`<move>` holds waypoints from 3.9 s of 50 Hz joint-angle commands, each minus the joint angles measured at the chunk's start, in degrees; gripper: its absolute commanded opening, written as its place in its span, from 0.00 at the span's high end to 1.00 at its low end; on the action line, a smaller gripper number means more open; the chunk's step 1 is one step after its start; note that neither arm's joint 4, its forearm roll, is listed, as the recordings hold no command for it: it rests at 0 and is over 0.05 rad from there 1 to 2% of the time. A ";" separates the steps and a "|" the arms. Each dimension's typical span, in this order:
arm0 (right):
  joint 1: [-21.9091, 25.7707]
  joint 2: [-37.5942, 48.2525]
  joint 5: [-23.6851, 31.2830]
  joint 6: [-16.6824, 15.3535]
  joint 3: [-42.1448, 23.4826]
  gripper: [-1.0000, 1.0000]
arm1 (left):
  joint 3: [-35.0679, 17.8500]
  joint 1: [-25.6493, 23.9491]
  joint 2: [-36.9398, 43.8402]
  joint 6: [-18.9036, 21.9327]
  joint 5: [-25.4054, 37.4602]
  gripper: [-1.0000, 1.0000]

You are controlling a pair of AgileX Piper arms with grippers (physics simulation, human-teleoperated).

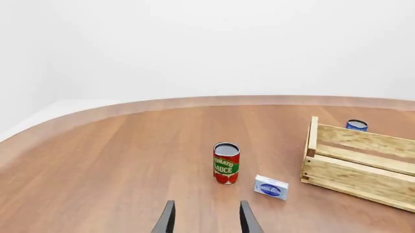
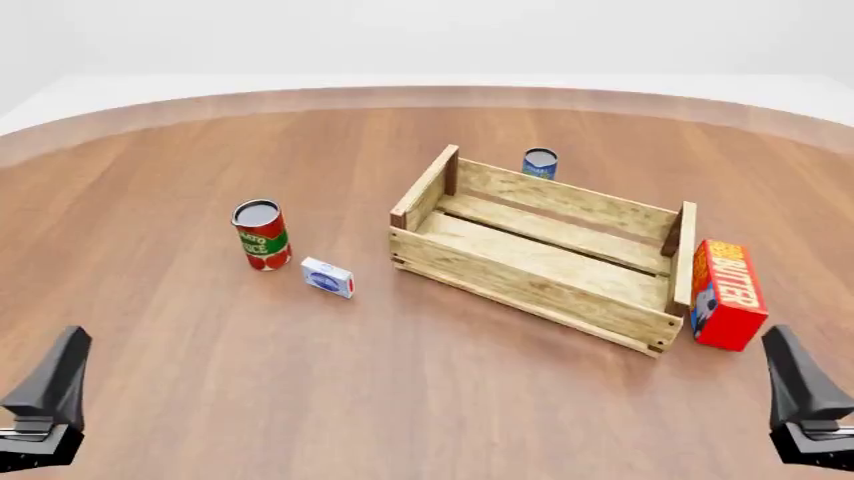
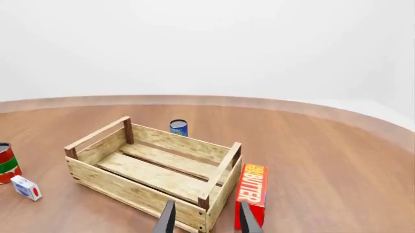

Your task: Pick up the butter and put it in the tray.

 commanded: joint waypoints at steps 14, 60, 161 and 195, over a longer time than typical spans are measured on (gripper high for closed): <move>-1.09 3.18 -1.90 -0.53 -0.08 0.00 | 0.00 0.00 0.00 0.00 0.00 0.00; -7.02 21.10 -16.48 -2.69 0.03 0.00 | 0.00 0.00 0.00 0.00 0.00 0.00; -13.14 83.02 -69.56 -2.49 0.03 0.00 | 0.00 0.00 0.00 0.00 0.00 0.00; -13.61 86.17 -69.57 -3.12 -1.45 0.00 | 0.00 0.00 0.00 0.00 0.00 0.00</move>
